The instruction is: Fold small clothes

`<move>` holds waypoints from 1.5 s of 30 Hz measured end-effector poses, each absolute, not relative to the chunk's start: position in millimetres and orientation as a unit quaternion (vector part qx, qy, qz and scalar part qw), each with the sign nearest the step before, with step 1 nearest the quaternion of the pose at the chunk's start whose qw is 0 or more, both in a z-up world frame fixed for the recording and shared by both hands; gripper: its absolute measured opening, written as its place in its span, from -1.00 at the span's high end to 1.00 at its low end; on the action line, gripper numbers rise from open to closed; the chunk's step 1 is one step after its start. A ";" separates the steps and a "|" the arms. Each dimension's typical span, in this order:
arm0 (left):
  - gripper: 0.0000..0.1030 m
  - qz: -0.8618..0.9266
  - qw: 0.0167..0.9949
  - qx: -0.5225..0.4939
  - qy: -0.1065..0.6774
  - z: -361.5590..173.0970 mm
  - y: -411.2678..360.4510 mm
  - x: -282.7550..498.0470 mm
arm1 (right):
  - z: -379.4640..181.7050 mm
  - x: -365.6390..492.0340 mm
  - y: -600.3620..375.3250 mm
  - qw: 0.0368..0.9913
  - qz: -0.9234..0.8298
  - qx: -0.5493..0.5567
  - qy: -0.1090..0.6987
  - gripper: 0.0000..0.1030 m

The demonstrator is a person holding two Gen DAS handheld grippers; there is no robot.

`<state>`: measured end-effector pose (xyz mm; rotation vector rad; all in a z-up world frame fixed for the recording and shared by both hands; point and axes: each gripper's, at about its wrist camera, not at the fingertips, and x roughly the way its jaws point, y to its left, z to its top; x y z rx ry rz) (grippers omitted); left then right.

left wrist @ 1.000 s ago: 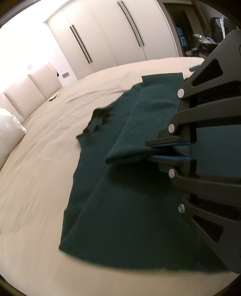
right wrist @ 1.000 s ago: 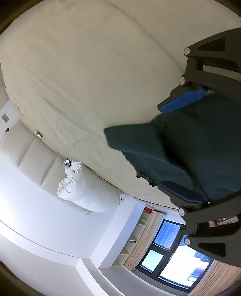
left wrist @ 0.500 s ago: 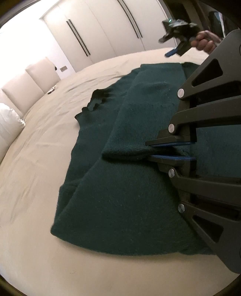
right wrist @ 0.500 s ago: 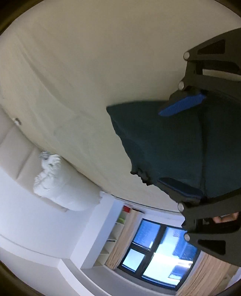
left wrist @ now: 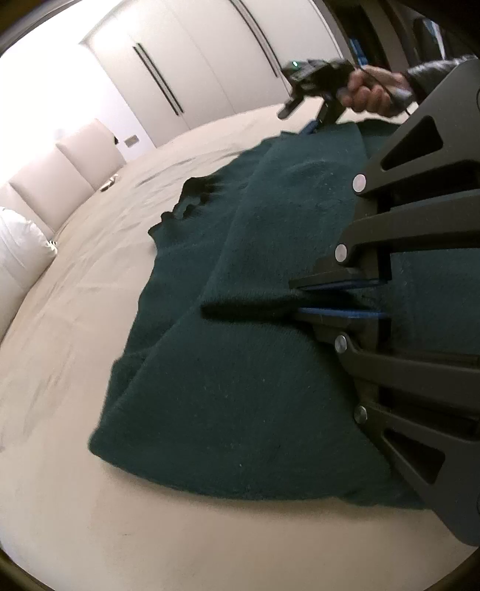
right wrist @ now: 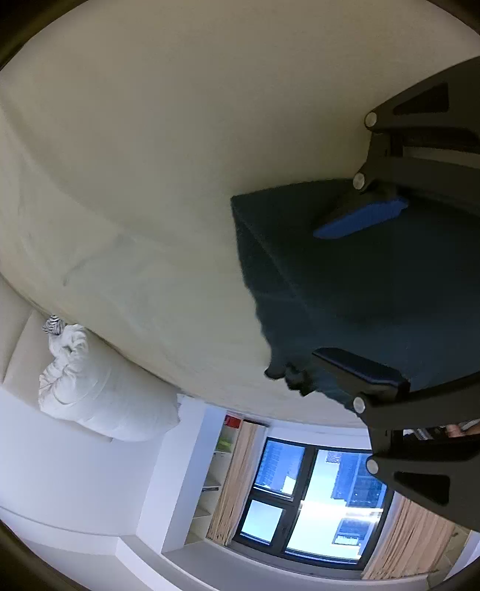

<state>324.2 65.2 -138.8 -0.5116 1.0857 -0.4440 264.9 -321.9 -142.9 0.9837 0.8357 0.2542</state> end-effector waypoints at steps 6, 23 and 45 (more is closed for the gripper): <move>0.81 -0.218 0.805 -0.237 0.498 -140.4 69.2 322.8 | -137.2 228.5 -309.2 0.787 0.167 0.430 0.408 -0.25; 0.81 -0.231 0.805 -0.256 0.483 -139.7 94.9 317.2 | -119.1 193.5 -291.3 0.790 0.185 0.443 0.381 -0.49; -0.48 -0.202 0.833 -0.173 0.485 -65.6 188.0 98.3 | -90.4 -21.5 -228.4 0.859 0.107 0.301 0.399 -0.39</move>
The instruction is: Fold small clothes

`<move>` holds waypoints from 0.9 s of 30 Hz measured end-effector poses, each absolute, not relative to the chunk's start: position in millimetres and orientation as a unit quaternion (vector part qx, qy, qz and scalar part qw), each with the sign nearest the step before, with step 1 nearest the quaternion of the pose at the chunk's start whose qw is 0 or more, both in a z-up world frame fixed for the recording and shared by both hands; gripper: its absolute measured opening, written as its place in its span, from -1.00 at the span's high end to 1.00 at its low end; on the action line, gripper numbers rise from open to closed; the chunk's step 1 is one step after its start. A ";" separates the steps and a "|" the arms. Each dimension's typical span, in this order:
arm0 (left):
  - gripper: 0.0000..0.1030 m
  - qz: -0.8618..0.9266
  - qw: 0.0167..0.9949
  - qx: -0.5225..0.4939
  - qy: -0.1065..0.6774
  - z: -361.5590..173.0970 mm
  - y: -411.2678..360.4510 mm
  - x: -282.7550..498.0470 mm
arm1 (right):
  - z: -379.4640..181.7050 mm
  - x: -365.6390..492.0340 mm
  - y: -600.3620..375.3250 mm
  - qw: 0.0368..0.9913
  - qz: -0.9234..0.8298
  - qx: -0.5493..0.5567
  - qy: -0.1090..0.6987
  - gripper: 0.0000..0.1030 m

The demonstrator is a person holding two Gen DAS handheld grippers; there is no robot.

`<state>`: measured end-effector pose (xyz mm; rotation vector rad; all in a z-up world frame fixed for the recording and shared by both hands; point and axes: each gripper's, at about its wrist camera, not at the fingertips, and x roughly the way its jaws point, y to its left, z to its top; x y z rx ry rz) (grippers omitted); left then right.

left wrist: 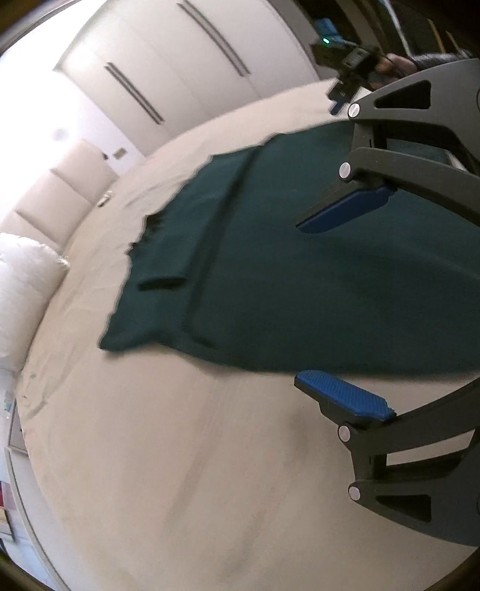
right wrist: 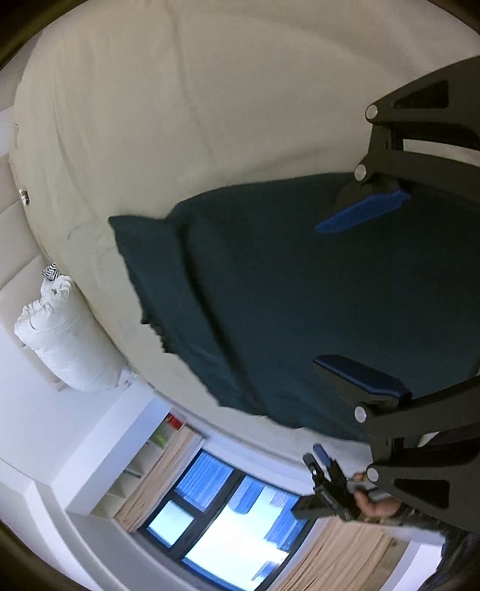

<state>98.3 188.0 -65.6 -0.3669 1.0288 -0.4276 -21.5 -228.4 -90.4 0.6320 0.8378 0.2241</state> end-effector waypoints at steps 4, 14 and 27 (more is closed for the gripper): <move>-0.48 -0.197 0.819 -0.181 0.508 -77.4 202.1 52.5 | -94.7 -52.7 -230.1 0.862 0.088 0.295 0.402 -0.40; -0.47 -0.201 0.804 -0.195 0.524 -98.4 217.4 -11.0 | -112.5 -88.8 -235.5 0.851 0.063 0.316 0.416 -0.40; -0.17 -0.221 0.774 -0.174 0.567 -104.4 205.1 -23.7 | -120.0 -102.6 -242.0 0.842 0.062 0.327 0.425 -0.40</move>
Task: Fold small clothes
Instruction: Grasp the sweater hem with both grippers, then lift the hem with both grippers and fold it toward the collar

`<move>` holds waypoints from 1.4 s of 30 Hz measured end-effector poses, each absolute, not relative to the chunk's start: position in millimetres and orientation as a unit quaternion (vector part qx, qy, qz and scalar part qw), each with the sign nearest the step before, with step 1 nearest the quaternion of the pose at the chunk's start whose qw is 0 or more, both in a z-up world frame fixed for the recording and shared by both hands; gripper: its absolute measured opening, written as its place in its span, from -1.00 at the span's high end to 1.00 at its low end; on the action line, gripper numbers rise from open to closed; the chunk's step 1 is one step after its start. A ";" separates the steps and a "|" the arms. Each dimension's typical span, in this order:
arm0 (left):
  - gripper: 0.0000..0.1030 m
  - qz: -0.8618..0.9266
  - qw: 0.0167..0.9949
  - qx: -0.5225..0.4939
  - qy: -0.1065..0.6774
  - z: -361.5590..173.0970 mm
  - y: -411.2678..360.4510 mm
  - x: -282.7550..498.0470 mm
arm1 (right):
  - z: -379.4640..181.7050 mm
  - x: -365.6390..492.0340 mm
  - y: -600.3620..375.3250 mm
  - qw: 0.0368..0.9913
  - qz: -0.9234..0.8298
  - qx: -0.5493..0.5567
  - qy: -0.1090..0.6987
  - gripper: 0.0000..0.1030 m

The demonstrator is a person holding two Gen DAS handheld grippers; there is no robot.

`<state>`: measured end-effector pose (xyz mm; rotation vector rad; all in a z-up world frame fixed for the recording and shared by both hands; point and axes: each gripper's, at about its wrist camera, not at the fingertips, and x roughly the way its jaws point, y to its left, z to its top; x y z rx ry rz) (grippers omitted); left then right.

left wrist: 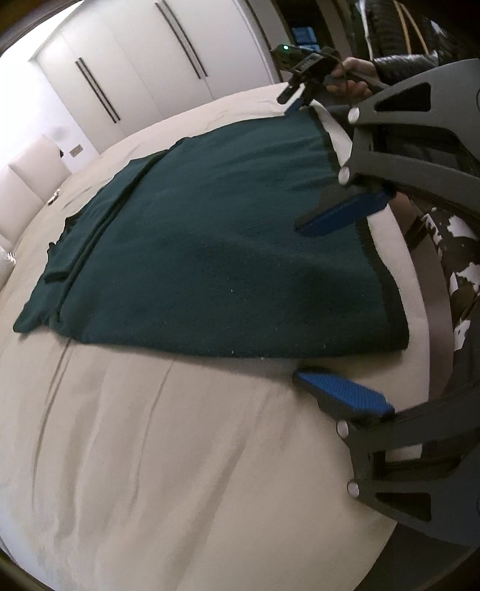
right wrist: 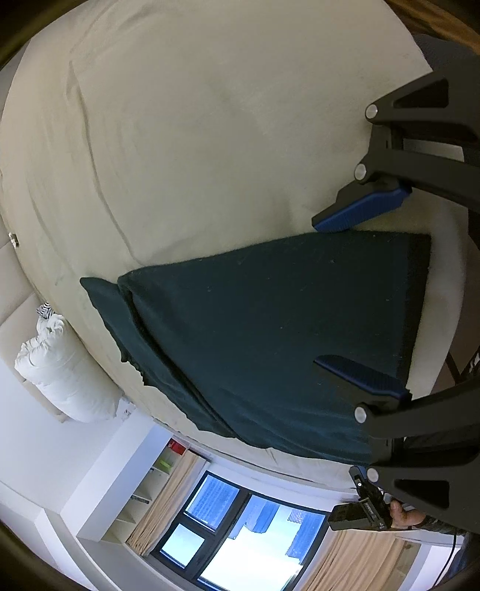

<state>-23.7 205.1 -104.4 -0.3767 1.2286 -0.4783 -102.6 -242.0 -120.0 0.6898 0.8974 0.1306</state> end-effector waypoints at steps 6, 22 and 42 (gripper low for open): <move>0.38 -0.222 0.747 -0.210 0.590 -116.4 219.9 -10.9 | -119.0 -110.1 -249.3 0.837 0.061 0.338 0.426 -0.39; 0.40 -0.248 0.723 -0.209 0.610 -122.3 205.8 -10.2 | -126.5 -113.1 -258.1 0.796 0.066 0.356 0.485 -0.22; 0.87 -0.261 0.712 -0.268 0.595 -131.2 223.5 -16.9 | -143.7 -119.1 -257.9 0.761 0.104 0.404 0.496 0.72</move>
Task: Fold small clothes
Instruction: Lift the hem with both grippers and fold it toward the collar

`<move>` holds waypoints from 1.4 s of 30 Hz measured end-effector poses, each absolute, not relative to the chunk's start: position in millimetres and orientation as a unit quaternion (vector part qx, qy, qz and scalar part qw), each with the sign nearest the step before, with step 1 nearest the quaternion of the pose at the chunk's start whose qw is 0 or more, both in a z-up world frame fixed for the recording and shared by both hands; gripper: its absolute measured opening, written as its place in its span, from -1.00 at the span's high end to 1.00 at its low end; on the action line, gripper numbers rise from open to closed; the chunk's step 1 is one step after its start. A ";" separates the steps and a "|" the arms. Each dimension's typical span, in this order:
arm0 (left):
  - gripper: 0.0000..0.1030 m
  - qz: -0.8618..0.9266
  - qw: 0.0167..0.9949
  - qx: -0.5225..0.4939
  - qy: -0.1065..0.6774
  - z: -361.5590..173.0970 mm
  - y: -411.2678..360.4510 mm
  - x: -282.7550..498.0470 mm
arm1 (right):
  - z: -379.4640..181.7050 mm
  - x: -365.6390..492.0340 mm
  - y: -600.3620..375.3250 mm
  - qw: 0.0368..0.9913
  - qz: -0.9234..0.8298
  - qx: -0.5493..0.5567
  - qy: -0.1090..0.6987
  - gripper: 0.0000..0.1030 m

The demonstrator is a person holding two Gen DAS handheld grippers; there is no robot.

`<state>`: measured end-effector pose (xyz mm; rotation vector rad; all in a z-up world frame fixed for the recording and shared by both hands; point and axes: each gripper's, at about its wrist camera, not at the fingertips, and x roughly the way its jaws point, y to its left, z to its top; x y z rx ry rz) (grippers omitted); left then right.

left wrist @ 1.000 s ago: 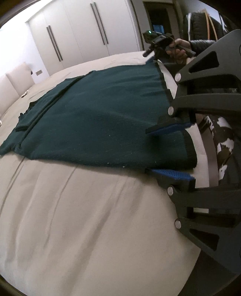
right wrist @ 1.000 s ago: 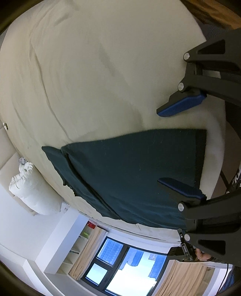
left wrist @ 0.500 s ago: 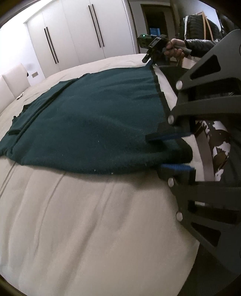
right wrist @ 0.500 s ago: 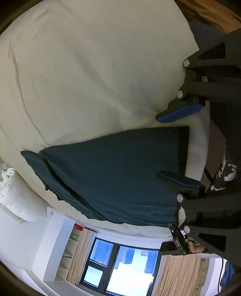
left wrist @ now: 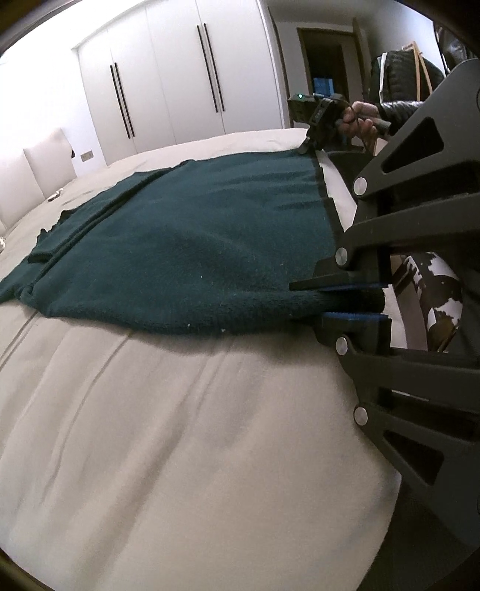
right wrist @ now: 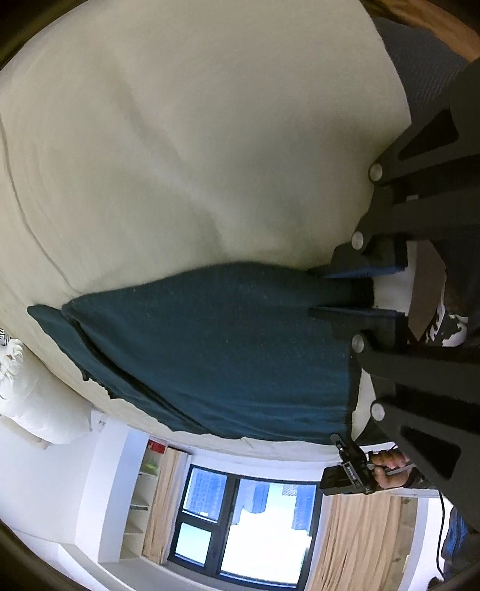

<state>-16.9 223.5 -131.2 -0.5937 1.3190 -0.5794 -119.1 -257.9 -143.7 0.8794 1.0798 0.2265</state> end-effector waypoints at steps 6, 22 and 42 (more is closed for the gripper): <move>0.88 -0.262 0.710 -0.285 0.589 -129.3 229.4 -19.3 | -146.9 -125.4 -266.6 0.759 0.099 0.431 0.477 0.73; 0.90 -0.298 0.692 -0.391 0.528 -105.9 249.7 -10.4 | -112.7 -119.4 -262.8 0.795 0.101 0.424 0.422 0.81; 0.90 -0.312 0.688 -0.478 0.448 -53.4 244.4 86.9 | -63.7 -30.5 -265.1 0.811 0.122 0.445 0.359 0.81</move>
